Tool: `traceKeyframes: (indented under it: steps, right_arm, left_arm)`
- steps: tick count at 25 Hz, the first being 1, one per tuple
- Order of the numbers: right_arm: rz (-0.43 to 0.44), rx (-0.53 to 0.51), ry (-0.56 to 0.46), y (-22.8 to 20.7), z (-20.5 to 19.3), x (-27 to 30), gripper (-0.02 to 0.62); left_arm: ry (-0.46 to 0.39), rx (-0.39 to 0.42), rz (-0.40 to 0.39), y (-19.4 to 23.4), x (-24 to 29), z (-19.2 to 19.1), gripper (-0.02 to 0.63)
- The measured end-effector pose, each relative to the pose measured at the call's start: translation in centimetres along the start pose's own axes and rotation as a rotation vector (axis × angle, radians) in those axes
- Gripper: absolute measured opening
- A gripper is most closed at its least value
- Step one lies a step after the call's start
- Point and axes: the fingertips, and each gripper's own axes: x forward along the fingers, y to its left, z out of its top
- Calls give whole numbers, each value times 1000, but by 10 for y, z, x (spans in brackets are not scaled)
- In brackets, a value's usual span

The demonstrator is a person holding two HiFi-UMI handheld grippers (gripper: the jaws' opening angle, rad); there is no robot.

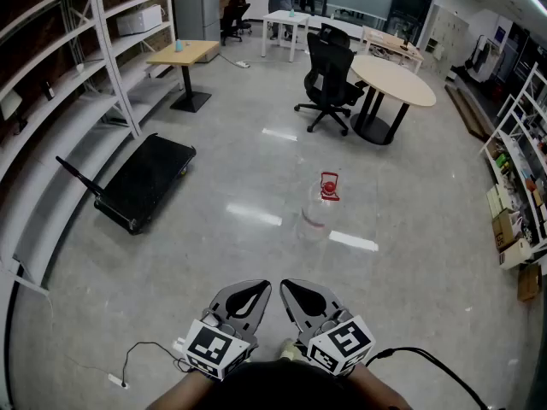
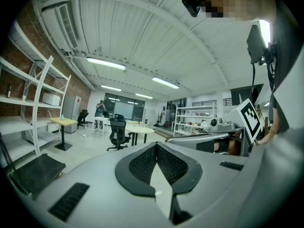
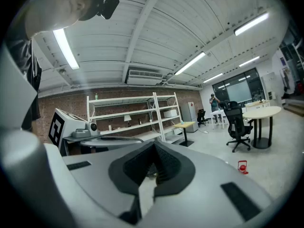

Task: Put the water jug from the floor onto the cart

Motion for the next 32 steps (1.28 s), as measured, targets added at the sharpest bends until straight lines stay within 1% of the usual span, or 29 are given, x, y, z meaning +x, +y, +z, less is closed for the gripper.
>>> traceKeyframes:
  steps: [5,11,22,27,32]
  right_arm:
    - [3,-6,1,2,2,1,2]
    - [9,-8,-2,2,-3,-2,2]
    - [13,-1,-1,3,2,-9,2]
    - [4,15,-5,-4,0,-17,2]
    - [-4,-6,-17,-8,4,-22,2]
  left_arm:
    - [-11,1,5,0,-2,3,0]
    - [-1,3,4,-2,-1,-4,0]
    - [8,-2,-6,-10,2,0,0]
    - [-4,-3,-6,-16,9,2,0]
    - [-1,7,-12,-20,14,3,0]
